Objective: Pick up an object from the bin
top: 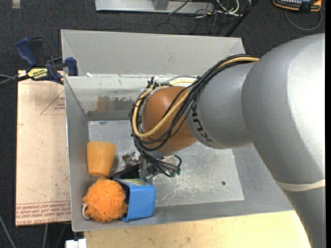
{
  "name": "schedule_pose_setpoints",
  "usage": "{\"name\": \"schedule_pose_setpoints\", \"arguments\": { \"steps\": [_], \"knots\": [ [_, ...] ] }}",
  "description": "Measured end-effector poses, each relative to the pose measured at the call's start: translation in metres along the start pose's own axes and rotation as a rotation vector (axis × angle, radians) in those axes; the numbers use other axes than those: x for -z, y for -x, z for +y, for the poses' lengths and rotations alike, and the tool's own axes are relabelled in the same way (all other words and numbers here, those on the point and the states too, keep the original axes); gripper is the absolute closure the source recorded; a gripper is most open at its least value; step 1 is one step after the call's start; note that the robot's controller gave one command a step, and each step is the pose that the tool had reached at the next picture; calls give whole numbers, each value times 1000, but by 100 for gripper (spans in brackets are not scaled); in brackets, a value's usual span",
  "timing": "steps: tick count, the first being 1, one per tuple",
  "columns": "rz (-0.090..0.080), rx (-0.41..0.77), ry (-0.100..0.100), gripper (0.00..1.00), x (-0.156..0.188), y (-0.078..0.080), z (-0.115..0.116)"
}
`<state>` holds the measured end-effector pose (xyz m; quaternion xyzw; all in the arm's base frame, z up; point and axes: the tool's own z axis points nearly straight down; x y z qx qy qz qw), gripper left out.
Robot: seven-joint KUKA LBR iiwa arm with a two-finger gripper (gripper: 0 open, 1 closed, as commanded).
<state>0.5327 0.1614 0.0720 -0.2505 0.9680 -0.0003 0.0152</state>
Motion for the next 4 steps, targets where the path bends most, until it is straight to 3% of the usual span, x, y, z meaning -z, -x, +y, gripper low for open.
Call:
{"name": "schedule_pose_setpoints", "arguments": {
  "steps": [1,2,3,4],
  "knots": [
    [14,5,2,100,36,6,6],
    [8,3,1,100,97,16,10],
    [-13,-3,-3,100,98,28,4],
    [2,-59,-1,100,242,23,-7]
  ]
}}
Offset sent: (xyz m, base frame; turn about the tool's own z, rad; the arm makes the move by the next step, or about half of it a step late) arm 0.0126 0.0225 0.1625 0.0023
